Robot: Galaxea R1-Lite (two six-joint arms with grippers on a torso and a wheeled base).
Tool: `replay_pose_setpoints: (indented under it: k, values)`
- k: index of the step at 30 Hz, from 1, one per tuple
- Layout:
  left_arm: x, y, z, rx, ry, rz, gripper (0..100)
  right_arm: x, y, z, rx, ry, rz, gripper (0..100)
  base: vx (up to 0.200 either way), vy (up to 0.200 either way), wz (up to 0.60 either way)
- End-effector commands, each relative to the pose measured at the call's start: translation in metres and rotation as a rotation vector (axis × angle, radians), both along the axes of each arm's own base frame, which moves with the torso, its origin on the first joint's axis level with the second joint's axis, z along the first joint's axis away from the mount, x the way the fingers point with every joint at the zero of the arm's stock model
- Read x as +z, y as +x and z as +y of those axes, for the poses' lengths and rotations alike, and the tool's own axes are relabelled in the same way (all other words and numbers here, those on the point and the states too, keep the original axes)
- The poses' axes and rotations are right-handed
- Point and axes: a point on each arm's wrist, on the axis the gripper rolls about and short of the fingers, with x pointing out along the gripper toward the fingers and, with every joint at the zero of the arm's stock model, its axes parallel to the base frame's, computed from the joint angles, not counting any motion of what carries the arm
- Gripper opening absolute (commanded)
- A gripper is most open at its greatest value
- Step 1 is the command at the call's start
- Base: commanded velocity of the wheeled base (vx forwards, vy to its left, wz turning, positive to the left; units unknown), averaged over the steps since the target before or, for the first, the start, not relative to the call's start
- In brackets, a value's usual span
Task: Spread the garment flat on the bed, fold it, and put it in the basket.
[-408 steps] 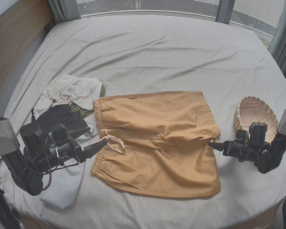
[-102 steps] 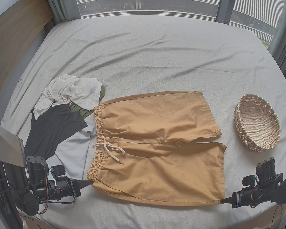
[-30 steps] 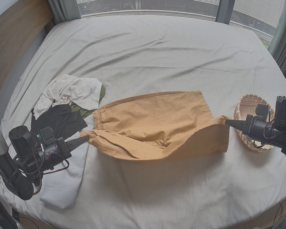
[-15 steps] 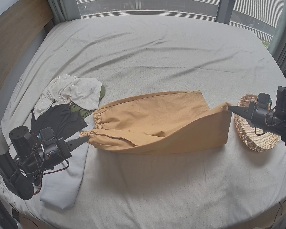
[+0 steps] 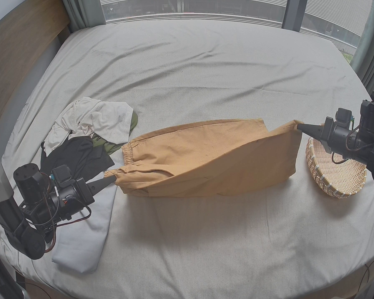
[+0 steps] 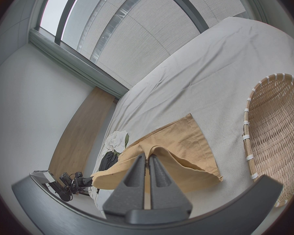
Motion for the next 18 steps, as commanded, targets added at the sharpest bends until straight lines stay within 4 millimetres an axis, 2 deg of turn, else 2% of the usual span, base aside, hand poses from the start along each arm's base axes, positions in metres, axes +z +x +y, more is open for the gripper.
replay_pose_setpoints:
  k: [1, 11, 18]
  values:
    - [-0.002, 0.006, -0.002, 0.023, 0.002, 0.0, 0, 0.006, 0.008, 0.0, -0.001, 0.0, -0.014, 0, 0.0, 0.0, 0.0]
    - [-0.002, 0.013, -0.011, 0.046, -0.025, 0.006, 0, 0.003, 0.03, 0.002, 0.0, -0.005, 0.006, 0, 0.0, 0.0, 0.0]
    - [-0.01, 0.023, -0.019, 0.087, -0.018, 0.02, 0, 0.001, 0.047, 0.005, 0.006, -0.006, -0.004, 0, 0.0, 0.0, 0.0]
